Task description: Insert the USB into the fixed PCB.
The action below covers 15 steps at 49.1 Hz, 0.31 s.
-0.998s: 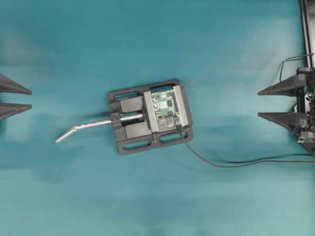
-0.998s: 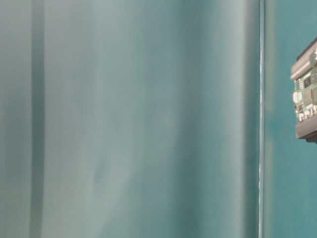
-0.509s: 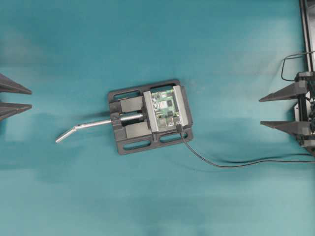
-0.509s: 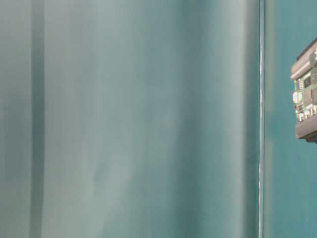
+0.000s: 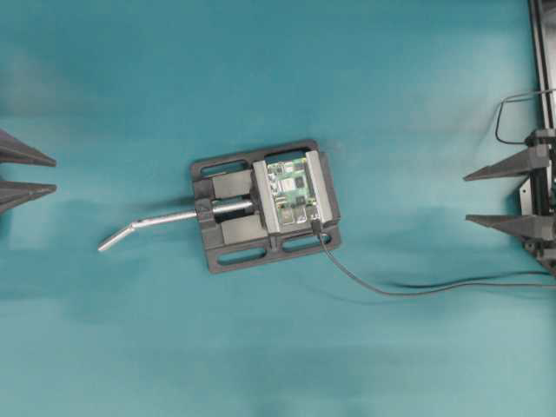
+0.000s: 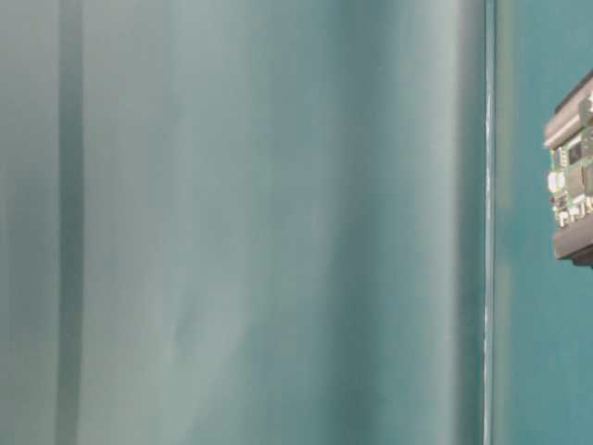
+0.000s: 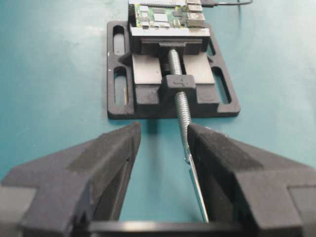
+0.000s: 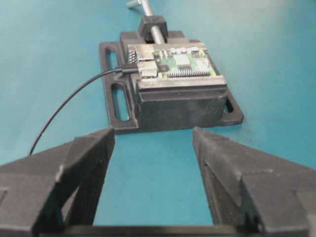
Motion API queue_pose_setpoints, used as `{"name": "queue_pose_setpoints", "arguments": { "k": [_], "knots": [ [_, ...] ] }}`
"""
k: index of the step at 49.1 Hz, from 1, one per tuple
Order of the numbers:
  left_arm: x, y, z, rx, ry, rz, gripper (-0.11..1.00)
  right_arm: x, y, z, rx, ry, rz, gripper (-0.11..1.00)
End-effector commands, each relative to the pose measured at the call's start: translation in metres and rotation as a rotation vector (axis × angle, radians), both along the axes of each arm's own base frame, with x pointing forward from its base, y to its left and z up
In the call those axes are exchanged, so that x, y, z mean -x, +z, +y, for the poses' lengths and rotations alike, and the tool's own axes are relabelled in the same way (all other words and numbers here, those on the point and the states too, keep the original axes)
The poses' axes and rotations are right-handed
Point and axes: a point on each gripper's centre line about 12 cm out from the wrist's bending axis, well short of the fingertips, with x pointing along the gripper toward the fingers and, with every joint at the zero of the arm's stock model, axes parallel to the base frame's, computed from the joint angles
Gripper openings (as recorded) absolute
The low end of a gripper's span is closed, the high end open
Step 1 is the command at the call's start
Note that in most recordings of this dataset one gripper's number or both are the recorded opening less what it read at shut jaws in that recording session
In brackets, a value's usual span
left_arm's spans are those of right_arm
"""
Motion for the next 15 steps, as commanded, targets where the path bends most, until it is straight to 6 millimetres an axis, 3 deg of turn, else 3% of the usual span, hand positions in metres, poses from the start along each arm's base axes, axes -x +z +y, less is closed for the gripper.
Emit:
{"name": "queue_pose_setpoints", "arguments": {
  "k": [1,15],
  "knots": [
    [-0.0016,0.0065,0.0001,-0.001,0.000,-0.014,0.53,-0.0017,0.0008,-0.0003,0.006,-0.003,0.014,0.68],
    [-0.0016,0.0065,0.0001,-0.001,0.000,-0.014,0.53,-0.0017,-0.0002,-0.0003,0.006,-0.003,0.019,0.68]
  ]
}}
